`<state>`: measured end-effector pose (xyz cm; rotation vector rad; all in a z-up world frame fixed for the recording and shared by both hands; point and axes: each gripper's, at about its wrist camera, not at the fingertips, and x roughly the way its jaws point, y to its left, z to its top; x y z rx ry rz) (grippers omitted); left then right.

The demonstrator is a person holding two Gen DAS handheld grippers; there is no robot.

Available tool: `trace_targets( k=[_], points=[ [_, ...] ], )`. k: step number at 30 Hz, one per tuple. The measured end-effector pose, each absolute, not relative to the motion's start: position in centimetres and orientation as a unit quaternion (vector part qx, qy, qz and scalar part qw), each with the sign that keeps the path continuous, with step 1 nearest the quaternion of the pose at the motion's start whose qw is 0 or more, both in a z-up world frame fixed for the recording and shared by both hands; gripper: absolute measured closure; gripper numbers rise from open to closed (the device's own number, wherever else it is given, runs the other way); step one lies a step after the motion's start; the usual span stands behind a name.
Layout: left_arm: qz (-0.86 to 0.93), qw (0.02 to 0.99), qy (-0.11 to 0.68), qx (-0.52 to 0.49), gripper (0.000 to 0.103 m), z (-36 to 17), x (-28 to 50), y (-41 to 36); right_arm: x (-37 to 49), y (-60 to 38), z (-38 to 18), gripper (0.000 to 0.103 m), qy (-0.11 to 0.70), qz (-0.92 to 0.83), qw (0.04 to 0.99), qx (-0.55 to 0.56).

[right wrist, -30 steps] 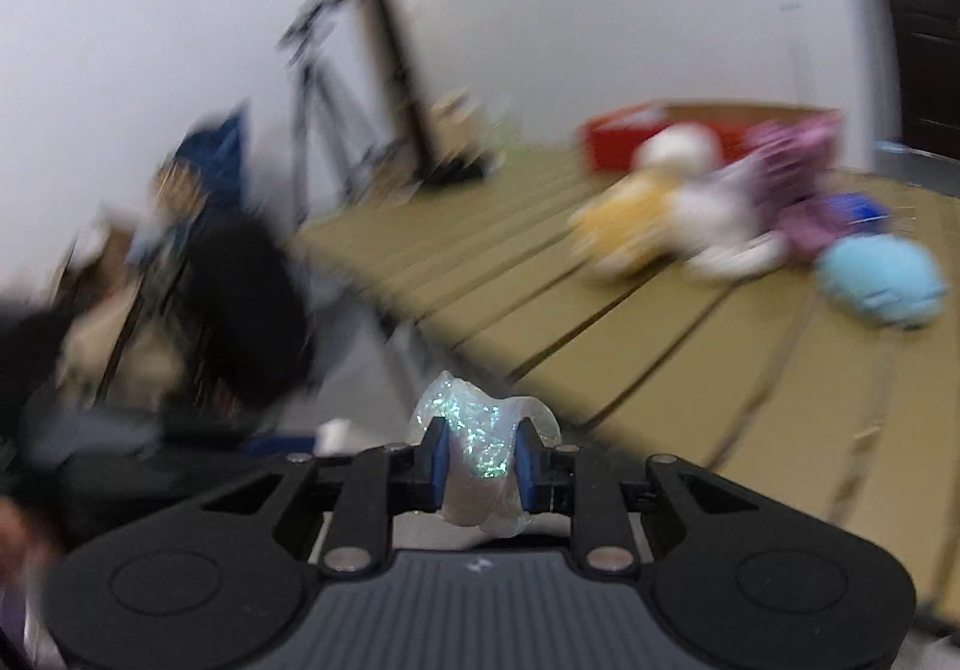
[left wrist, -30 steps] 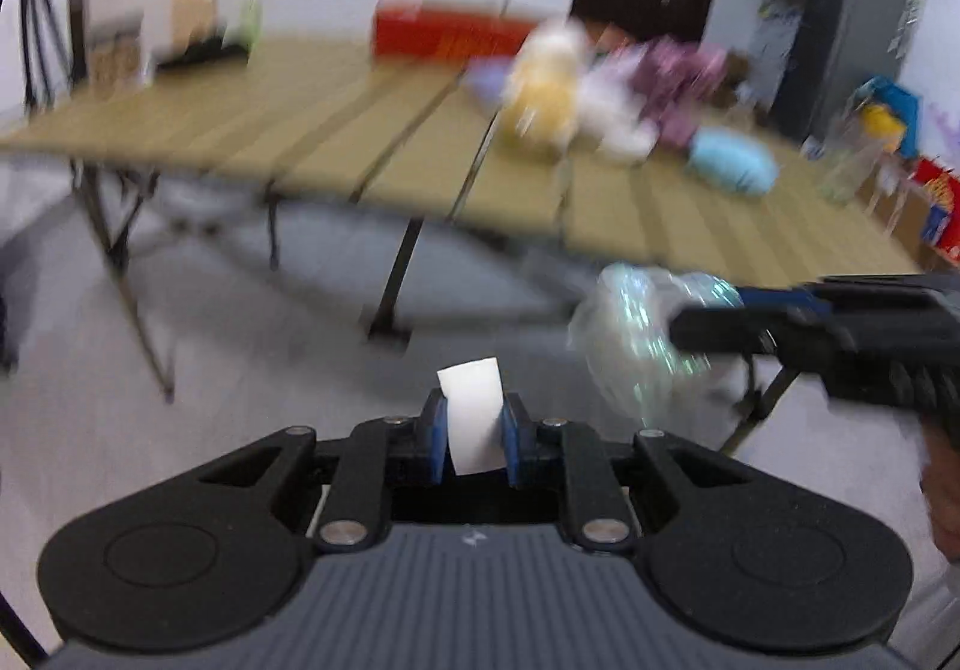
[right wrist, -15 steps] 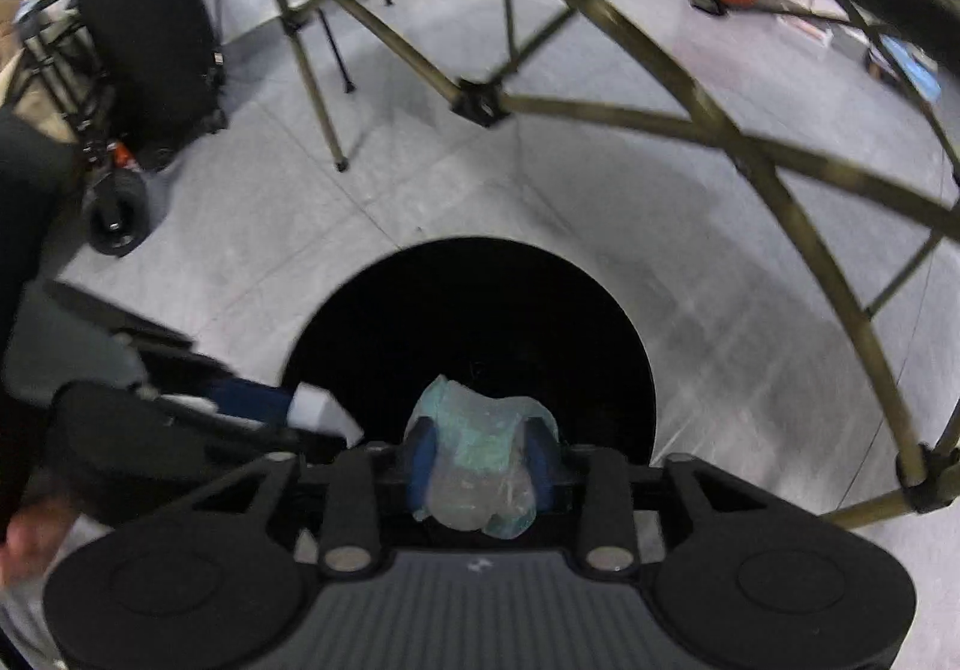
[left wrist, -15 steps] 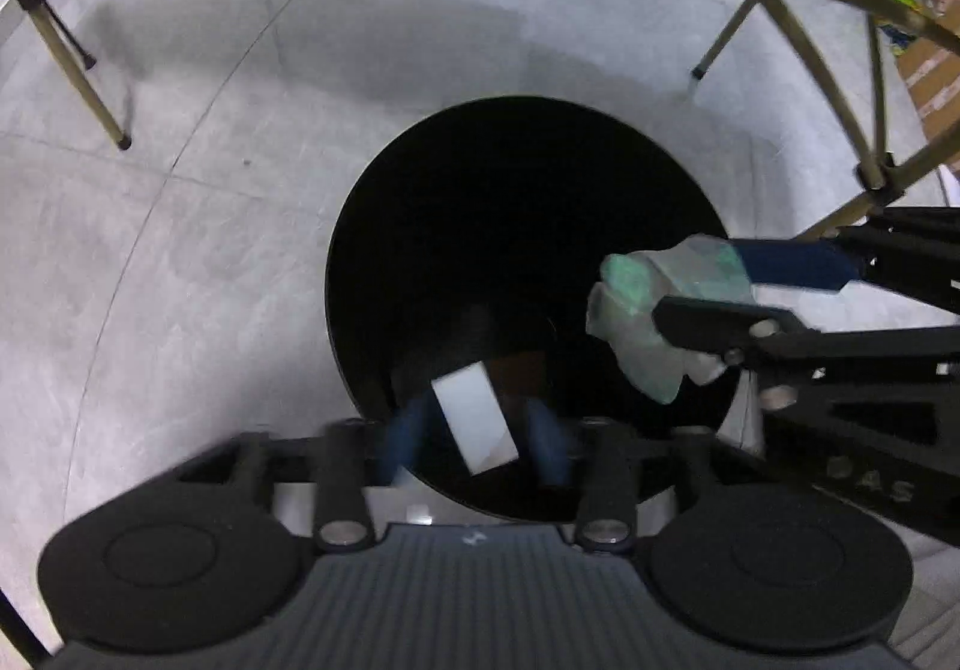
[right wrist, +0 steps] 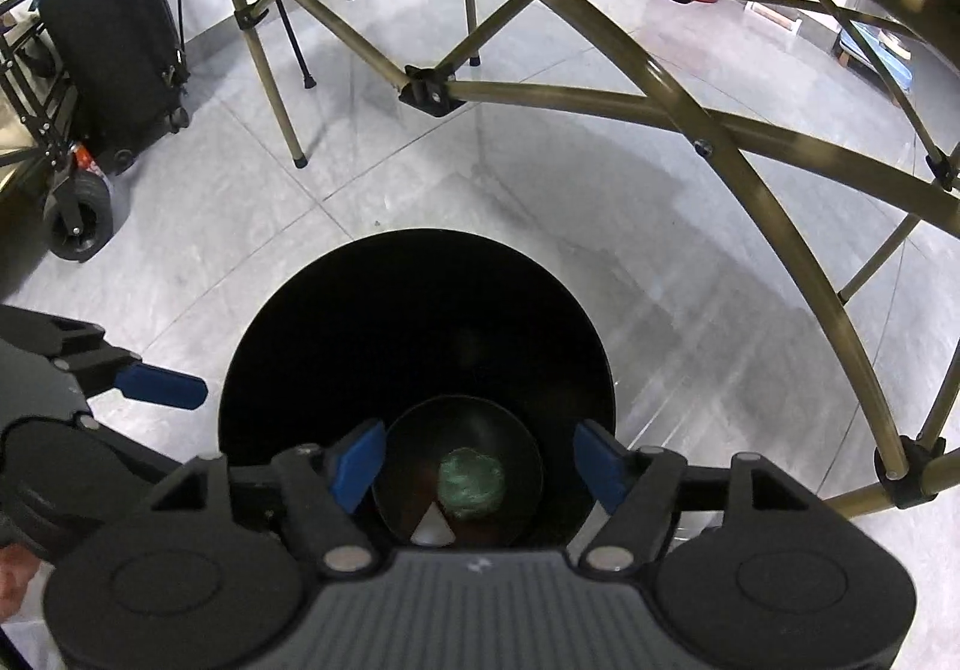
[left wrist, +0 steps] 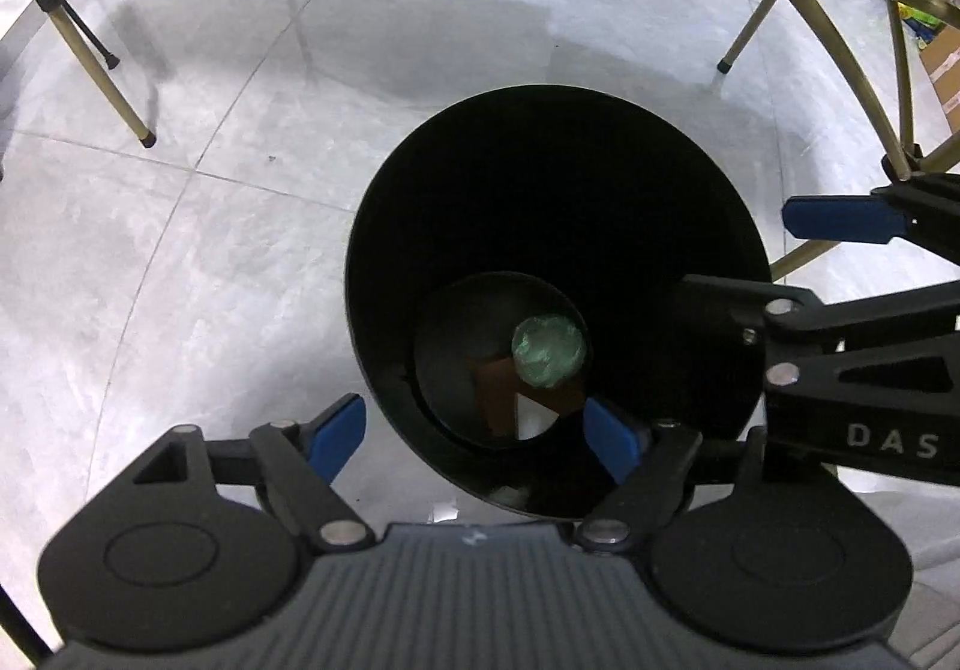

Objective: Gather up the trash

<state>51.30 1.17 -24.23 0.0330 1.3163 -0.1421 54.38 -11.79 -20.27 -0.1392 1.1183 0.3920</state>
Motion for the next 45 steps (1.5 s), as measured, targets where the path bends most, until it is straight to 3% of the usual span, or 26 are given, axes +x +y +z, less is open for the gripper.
trace_targets(
  k=[7,12,15,20,22,24,29,33,38,39,43,45],
  points=[
    [-0.060,0.797,0.601,0.025,0.021,-23.6,51.5,1.5,54.4,-12.0,-19.5,0.033,0.511,0.184,0.837,-0.061],
    [-0.057,0.850,0.522,0.042,0.021,-19.2,51.5,2.1,53.3,-12.8,-15.5,0.034,0.452,0.209,0.867,-0.037],
    [-0.023,0.896,0.440,0.052,0.021,-15.4,50.7,2.7,51.0,-13.4,-11.0,0.034,0.395,0.230,0.889,-0.040],
    [0.010,0.973,0.219,0.072,0.018,-8.4,48.3,1.5,47.3,-18.0,-2.1,0.034,0.216,0.257,0.942,0.011],
    [-0.018,0.980,0.192,0.045,0.018,-6.5,49.0,0.1,47.7,-21.3,-0.4,0.033,0.149,0.188,0.970,0.037],
    [-0.068,0.977,0.200,0.003,0.018,-5.0,50.3,-1.6,49.6,-25.1,-0.1,0.033,0.128,0.127,0.980,0.080],
    [-0.185,0.959,0.212,-0.031,0.020,-3.8,55.6,-9.0,57.3,-33.2,-2.4,0.037,0.173,0.025,0.967,0.184],
    [-0.199,0.934,0.281,-0.098,0.043,-5.6,62.3,-13.7,62.1,-36.4,-5.4,0.047,0.225,0.010,0.938,0.263],
    [-0.213,0.902,0.333,-0.171,0.048,-7.7,66.6,-15.3,64.2,-36.8,-7.9,0.052,0.253,0.030,0.909,0.329],
    [-0.221,0.896,0.339,-0.181,0.053,-7.9,67.1,-15.5,64.6,-36.7,-8.5,0.058,0.263,0.031,0.905,0.332],
    [-0.236,0.883,0.349,-0.208,0.058,-8.8,69.3,-15.6,64.4,-37.3,-9.7,0.063,0.267,0.035,0.893,0.362],
    [-0.244,0.874,0.355,-0.225,0.066,-9.1,69.5,-15.2,64.1,-37.7,-10.0,0.067,0.265,0.035,0.890,0.370]
  ],
)
